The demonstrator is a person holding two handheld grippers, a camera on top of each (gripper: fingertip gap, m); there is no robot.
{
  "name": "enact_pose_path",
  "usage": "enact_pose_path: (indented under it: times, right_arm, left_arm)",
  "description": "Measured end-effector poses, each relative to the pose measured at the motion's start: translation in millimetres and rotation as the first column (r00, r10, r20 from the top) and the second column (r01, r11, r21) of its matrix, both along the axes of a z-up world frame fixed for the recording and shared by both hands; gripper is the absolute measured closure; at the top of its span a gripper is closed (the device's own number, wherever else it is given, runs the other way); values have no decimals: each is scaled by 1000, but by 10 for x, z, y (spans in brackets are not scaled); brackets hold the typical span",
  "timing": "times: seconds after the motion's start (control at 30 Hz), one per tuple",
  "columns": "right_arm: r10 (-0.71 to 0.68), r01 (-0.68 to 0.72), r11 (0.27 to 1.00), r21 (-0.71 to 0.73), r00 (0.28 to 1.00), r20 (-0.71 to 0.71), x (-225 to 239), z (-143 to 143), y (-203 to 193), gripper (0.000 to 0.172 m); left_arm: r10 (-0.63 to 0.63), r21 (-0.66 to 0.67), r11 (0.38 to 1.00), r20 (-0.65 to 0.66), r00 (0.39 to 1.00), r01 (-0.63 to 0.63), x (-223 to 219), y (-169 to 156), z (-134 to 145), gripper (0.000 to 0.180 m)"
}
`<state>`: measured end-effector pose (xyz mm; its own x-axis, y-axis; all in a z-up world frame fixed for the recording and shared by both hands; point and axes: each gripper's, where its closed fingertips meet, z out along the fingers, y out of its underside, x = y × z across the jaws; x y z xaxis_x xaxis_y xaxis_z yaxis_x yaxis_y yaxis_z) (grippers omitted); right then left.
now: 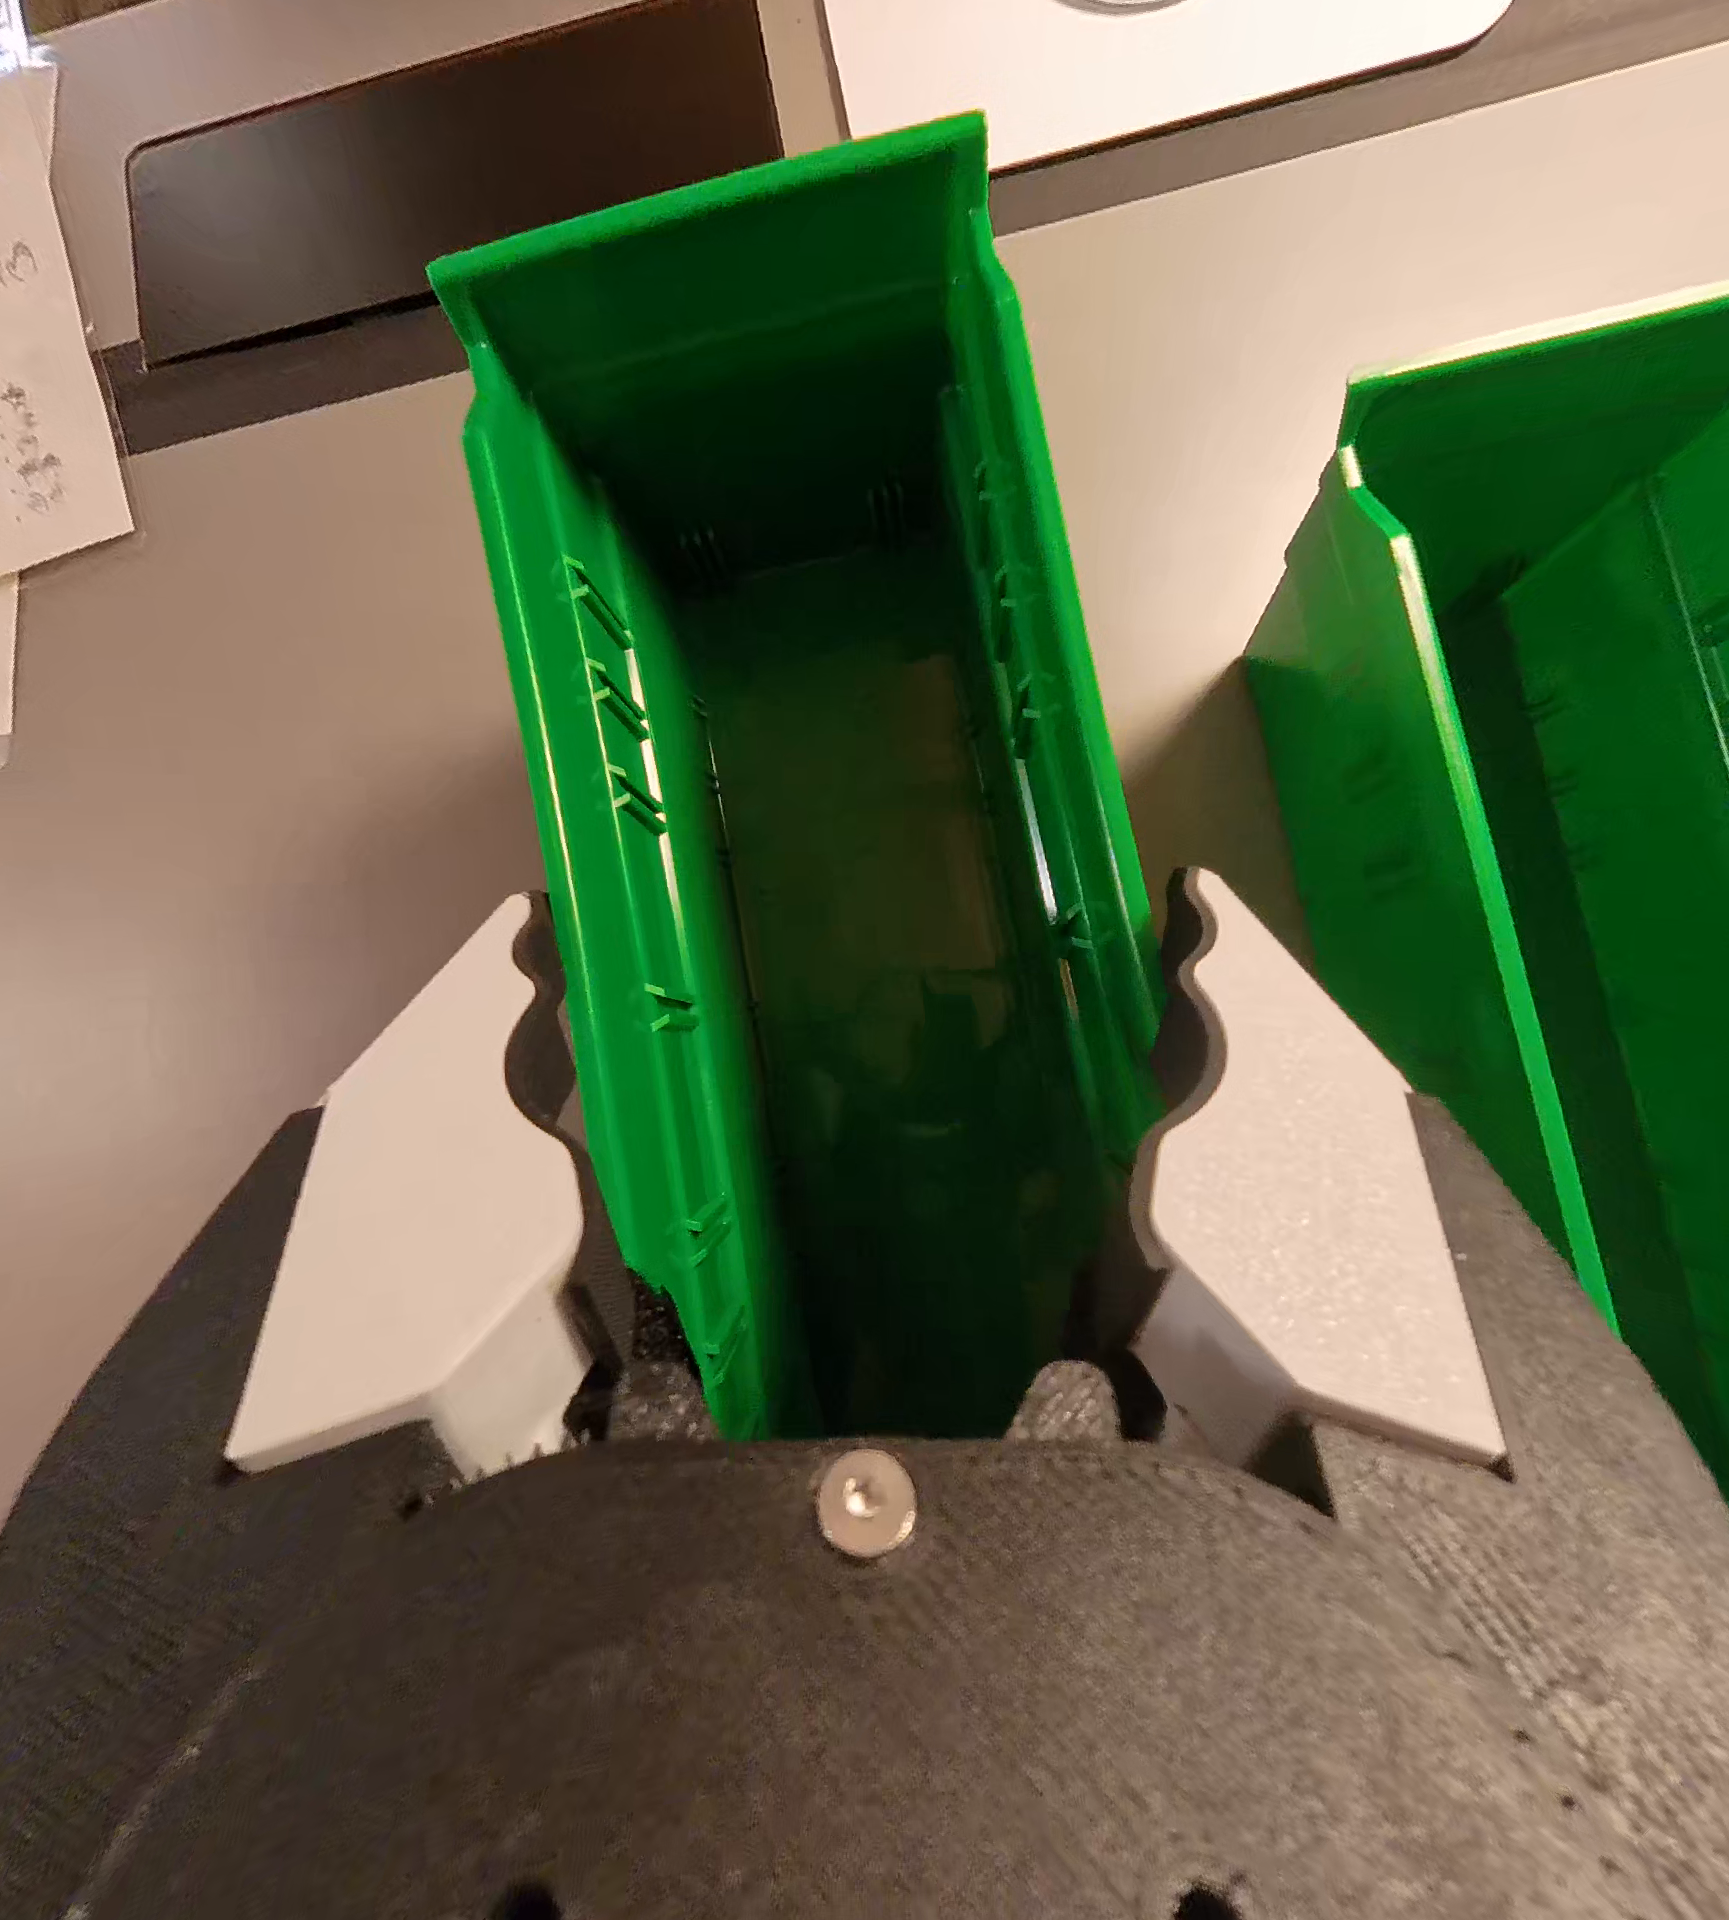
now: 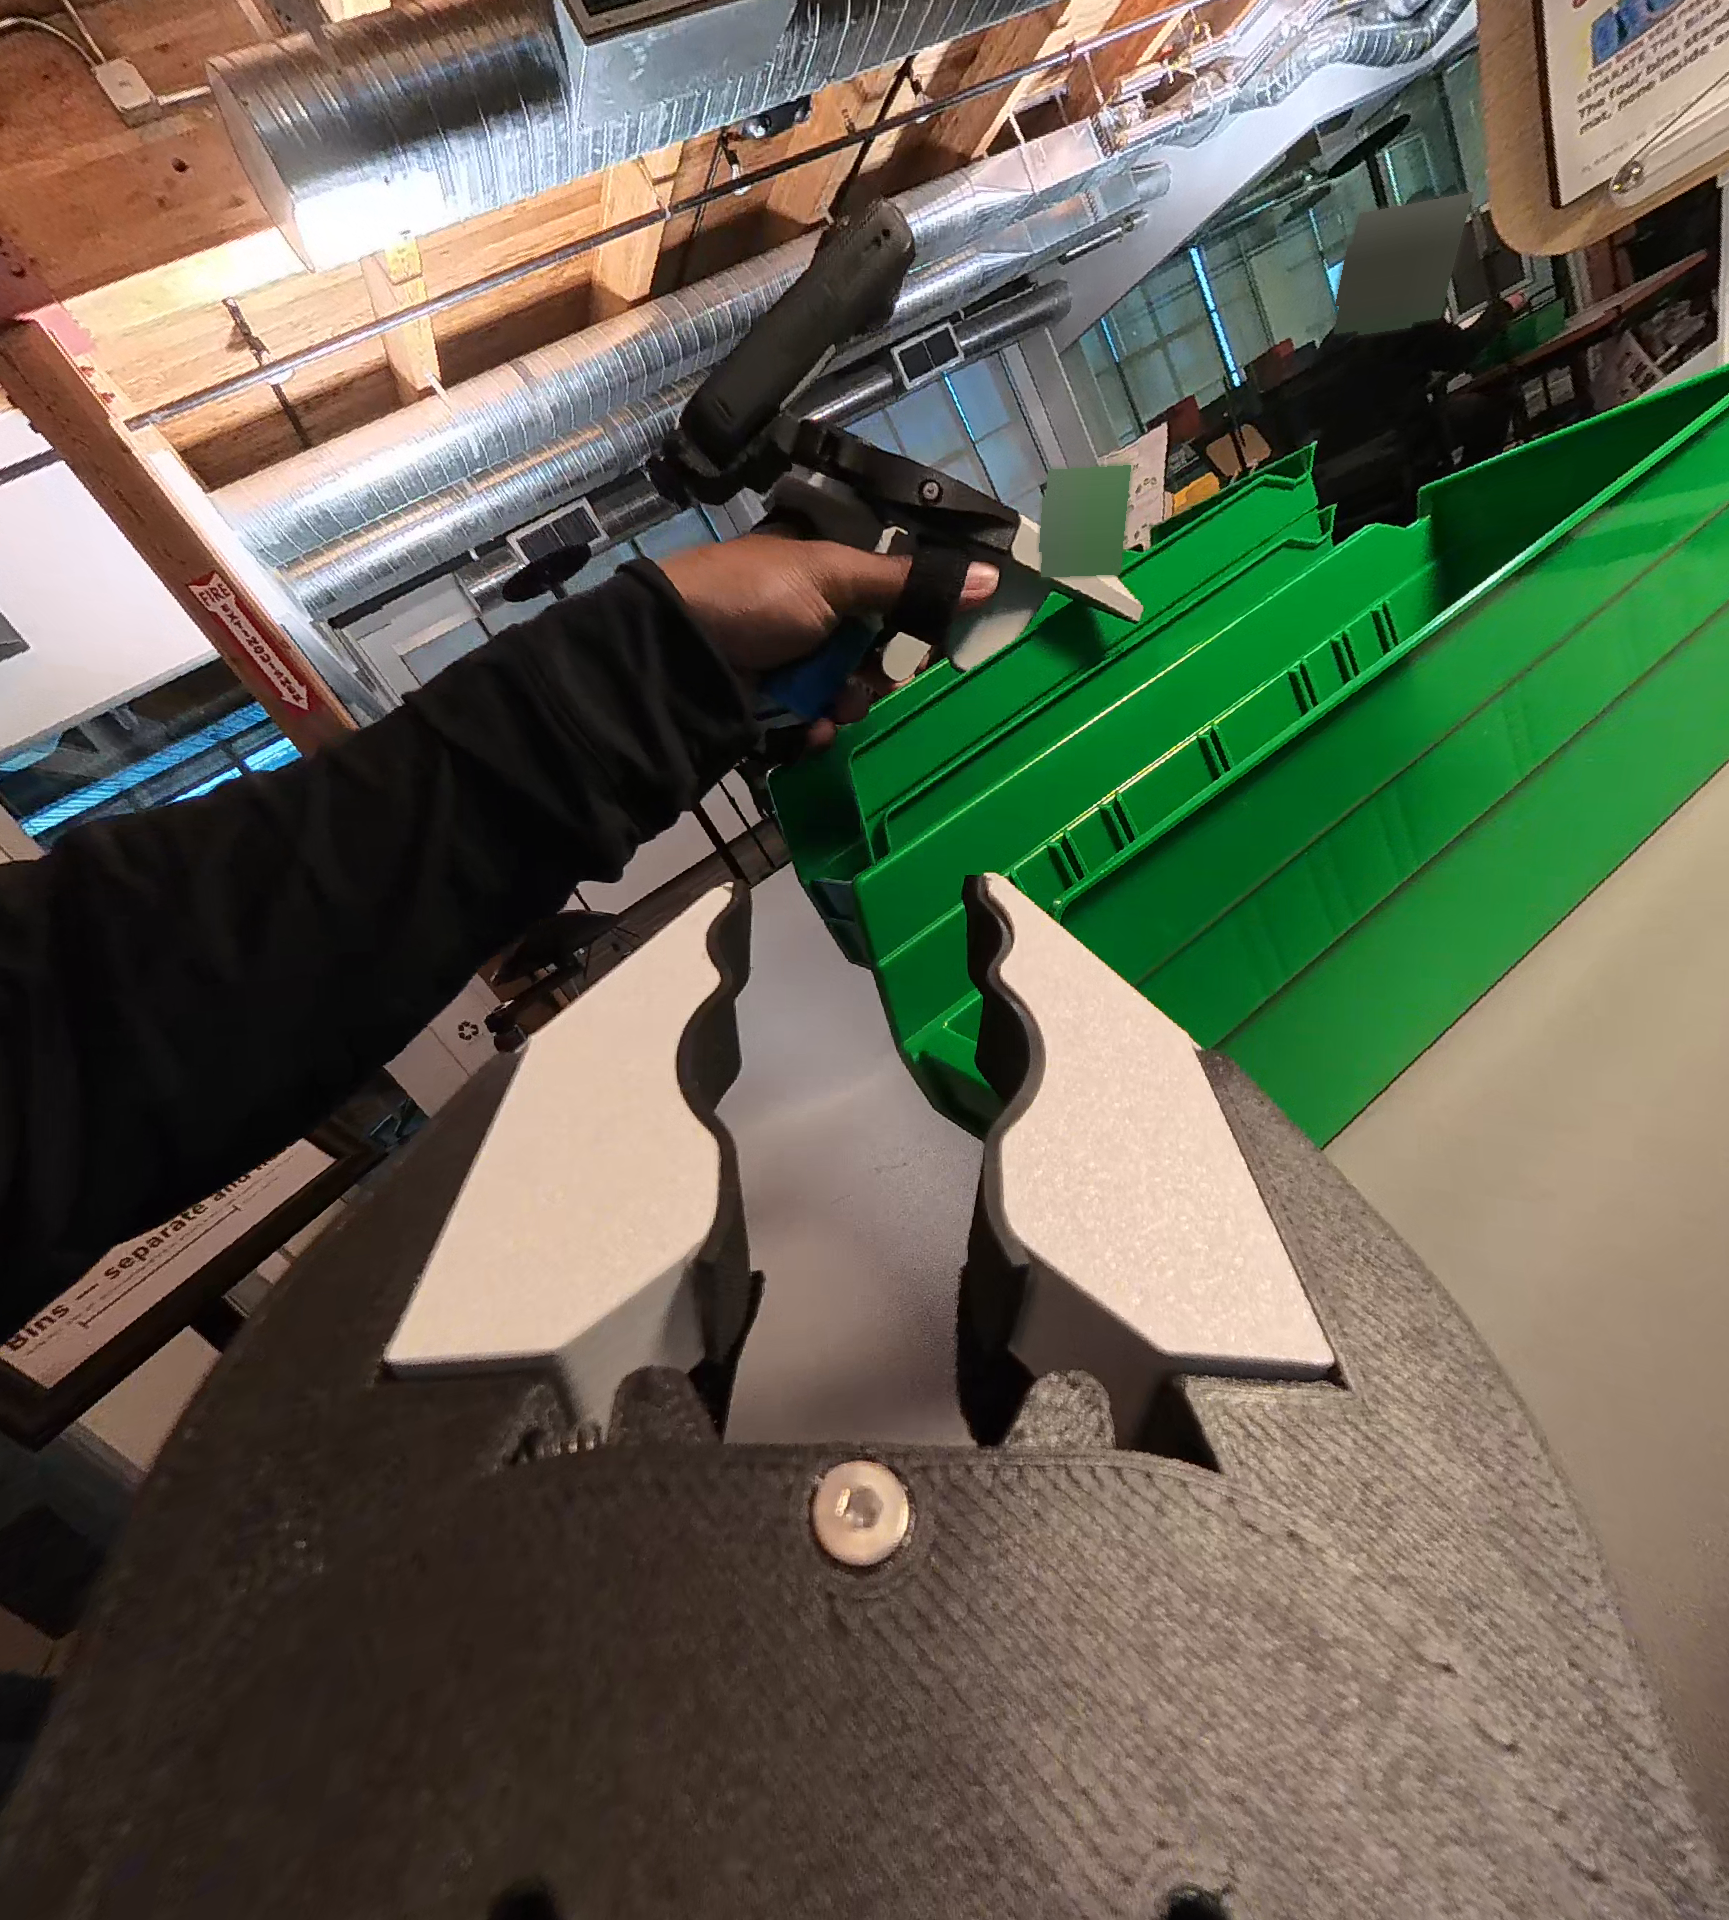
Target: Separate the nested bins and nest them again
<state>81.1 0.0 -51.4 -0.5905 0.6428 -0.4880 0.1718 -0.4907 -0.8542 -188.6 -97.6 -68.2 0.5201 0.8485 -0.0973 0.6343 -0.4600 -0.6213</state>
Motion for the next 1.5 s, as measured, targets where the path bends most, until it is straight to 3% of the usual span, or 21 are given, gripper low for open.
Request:
enact_pose_path:
  times: [0.13,0.23,0.33,0.43,0.6,0.8,0.93,1.03,1.17,1.33,1.5]
  right_arm:
    - [0,0,1000,0,1000,-1,2,2,0,129]
    - [1,-1,1000,-6,1000,-6,8,10,6,129]
    - [3,-3,1000,-10,1000,-5,8,11,8,129]
    - [4,-4,1000,-3,1000,0,1,2,-1,129]
    - [1,-1,1000,-3,1000,-3,4,5,2,129]
    - [-1,1,1000,-2,1000,-4,4,7,4,129]
    - [-1,1,1000,-9,1000,-9,9,16,12,129]
    - [0,0,1000,-10,1000,-3,2,10,14,129]
    - [0,0,1000,-9,1000,0,-3,6,13,129]
    - [0,0,1000,-22,1000,-15,17,30,28,129]
    - [4,-5,999,-33,1000,-21,27,42,38,129]
  left_arm:
    - [-13,27,1000,19,1000,13,51,2,28,64]
    - [-28,127,991,-30,999,32,117,7,269,66]
    - [-22,141,990,-59,998,30,133,-168,402,67]
    - [-25,181,983,32,999,19,178,-317,271,68]
    - [-121,377,925,201,972,38,417,-149,46,71]
    - [-153,362,929,172,973,82,492,-46,76,70]
    - [-100,336,937,5,995,93,464,-58,448,69]
    - [-151,326,931,-60,987,162,697,153,697,69]
    - [-266,316,910,-49,963,268,1089,611,773,70]
    - [-329,260,912,9,944,316,1256,1099,572,69]
    - [-282,161,950,69,957,268,1139,1315,215,63]
